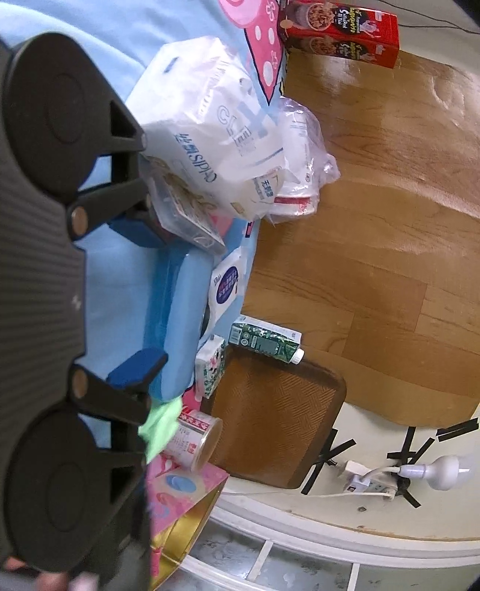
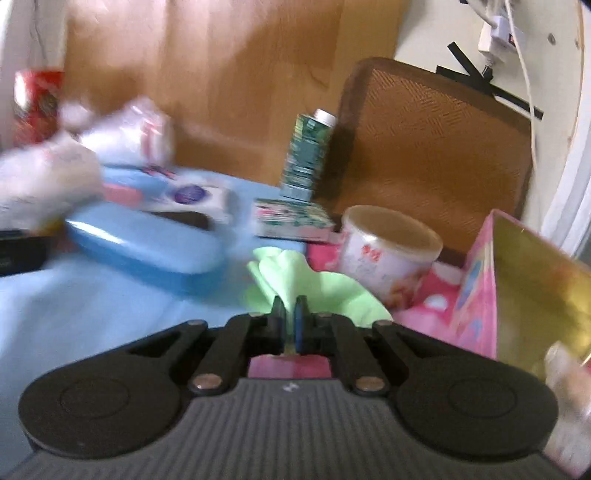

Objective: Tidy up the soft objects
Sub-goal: 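Grasp the light green cloth with the left gripper, then drop the green cloth into the tin with the left gripper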

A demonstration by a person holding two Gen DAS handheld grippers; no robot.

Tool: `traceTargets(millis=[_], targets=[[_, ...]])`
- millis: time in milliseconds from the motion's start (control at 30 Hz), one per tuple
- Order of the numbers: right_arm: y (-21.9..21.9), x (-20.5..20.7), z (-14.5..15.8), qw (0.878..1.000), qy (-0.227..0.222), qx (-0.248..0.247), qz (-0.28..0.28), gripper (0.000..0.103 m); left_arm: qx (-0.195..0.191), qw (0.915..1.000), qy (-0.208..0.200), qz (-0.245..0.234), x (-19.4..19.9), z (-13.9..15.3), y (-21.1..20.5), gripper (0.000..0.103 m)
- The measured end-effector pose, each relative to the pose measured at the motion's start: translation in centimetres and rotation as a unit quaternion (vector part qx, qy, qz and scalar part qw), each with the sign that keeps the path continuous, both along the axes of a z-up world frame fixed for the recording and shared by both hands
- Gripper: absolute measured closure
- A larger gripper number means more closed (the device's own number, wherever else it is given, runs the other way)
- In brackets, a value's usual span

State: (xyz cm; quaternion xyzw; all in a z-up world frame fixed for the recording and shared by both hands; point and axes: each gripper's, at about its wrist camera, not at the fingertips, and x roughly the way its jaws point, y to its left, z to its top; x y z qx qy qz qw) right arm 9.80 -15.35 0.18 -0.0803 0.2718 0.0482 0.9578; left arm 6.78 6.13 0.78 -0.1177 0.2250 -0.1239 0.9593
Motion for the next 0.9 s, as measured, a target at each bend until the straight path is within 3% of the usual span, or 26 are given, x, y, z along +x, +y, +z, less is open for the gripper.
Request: traceTargets(millis=[267,367,400,433,500,533,600,700,733,767,800,833,900], targets=[[2.8,-12.7,-0.5,0.993,-0.015,0.021,0.114,0.094,0.003,0.9996,0.003,-0.028,0.0,0.0,-0.3,0.04],[3.0,-14.7,-1.1,0.992,-0.021,0.022,0.121,0.072,-0.014,0.9987,0.027,-0.042,-0.1,0.2,-0.1,0.039],[2.9,-14.9,-1.1,0.992,-0.027,0.02,0.119,0.055,-0.029,0.9978,0.037,-0.048,-0.4,0.4,0.2,0.039],[2.6,-15.1,-0.9,0.993,-0.032,0.027,0.114,0.048,-0.05,0.996,0.047,-0.057,-0.9,0.7,0.5,0.039],[1.7,-15.0,-0.4,0.992,-0.04,0.051,0.109,0.041,-0.069,0.992,0.063,-0.085,-1.8,1.2,0.3,0.039],[1.2,-14.7,-0.2,0.991,-0.04,0.063,0.108,0.033,-0.063,0.9902,0.071,-0.102,-2.3,1.5,-0.3,0.038],[0.7,-13.8,-0.3,0.991,-0.031,0.077,0.101,0.027,-0.036,0.9866,0.092,-0.13,-2.9,1.6,-2.0,0.037],[0.3,-12.6,-0.9,0.991,-0.007,0.094,0.096,0.028,-0.018,0.979,0.13,-0.156,-2.7,0.3,-4.2,0.044],[0.4,-12.3,-1.1,0.99,0.003,0.104,0.098,0.038,-0.017,0.9753,0.146,-0.165,-2.4,-0.5,-4.9,0.058],[0.4,-12.2,-1.4,0.988,0.01,0.111,0.106,0.044,-0.01,0.9786,0.13,-0.159,-2.7,-0.6,-5.3,0.066],[0.7,-12.5,-1.6,0.989,-0.003,0.101,0.111,0.068,0.001,0.9776,0.13,-0.165,-2.8,-0.7,-5.9,0.07],[0.9,-12.9,-1.6,0.988,-0.011,0.093,0.122,0.088,0.001,0.9747,0.134,-0.179,-2.8,-0.6,-6.6,0.082],[0.8,-13.5,-1.5,0.987,-0.021,0.093,0.129,0.089,-0.006,0.9722,0.13,-0.194,-2.8,0.2,-7.9,0.086]])
